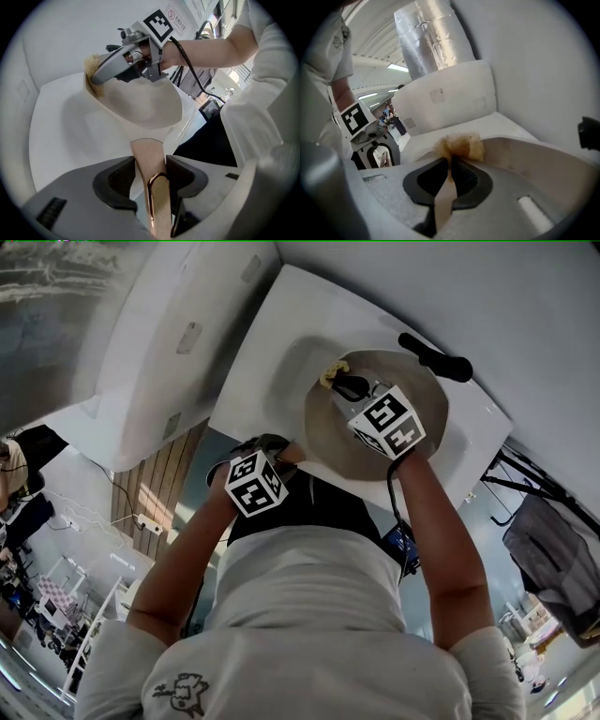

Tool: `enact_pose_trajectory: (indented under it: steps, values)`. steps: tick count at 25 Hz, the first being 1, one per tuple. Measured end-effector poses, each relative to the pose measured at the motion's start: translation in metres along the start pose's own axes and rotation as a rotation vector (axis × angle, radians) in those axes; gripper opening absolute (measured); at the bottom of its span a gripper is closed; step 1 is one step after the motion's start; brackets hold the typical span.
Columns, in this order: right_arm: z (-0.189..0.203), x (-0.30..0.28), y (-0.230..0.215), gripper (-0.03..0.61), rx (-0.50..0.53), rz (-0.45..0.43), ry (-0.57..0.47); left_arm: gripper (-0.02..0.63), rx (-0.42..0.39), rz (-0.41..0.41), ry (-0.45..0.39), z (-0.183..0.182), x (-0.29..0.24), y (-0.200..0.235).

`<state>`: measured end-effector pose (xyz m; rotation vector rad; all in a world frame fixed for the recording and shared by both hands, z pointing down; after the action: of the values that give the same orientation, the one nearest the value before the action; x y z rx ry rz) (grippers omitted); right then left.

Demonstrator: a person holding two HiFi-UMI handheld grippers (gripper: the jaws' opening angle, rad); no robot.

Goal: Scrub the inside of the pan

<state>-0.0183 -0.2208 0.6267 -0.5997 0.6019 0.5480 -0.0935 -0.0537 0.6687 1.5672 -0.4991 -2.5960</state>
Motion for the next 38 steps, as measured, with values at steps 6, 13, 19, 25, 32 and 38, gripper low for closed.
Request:
enact_pose_trajectory:
  steps: [6,13,19,25,32,38]
  values:
    - [0.018,-0.017,0.035,0.026,-0.018,-0.13,0.052,0.202,0.004,0.002,-0.003,0.0,-0.002,0.0]
    - [0.036,-0.017,0.064,0.025,-0.077,-0.23,0.083,0.202,0.003,0.003,-0.003,0.002,0.0,-0.001]
    - [0.064,-0.012,0.089,0.025,-0.119,-0.342,0.168,0.202,0.001,0.002,-0.002,0.002,-0.001,-0.002]
    - [0.089,-0.002,0.11,0.023,-0.17,-0.444,0.265,0.202,0.005,0.001,-0.001,0.002,-0.003,-0.003]
    - [0.109,0.012,0.12,0.023,-0.237,-0.487,0.346,0.202,0.004,-0.014,0.007,0.003,-0.004,-0.005]
    - [0.131,0.027,0.122,0.023,-0.353,-0.48,0.449,0.202,0.001,-0.024,0.009,0.003,-0.005,-0.005]
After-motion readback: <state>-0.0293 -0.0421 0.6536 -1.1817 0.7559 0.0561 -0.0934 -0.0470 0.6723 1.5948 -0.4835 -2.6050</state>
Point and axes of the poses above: the fingertips, and each gripper's own axes: x backward along the fingers, y to its left, z out of its underside, the point moved 1 cm from there along x, backward along the fingers, and after that the axes turned 7 degrees about -x, right-handed, at the moved point
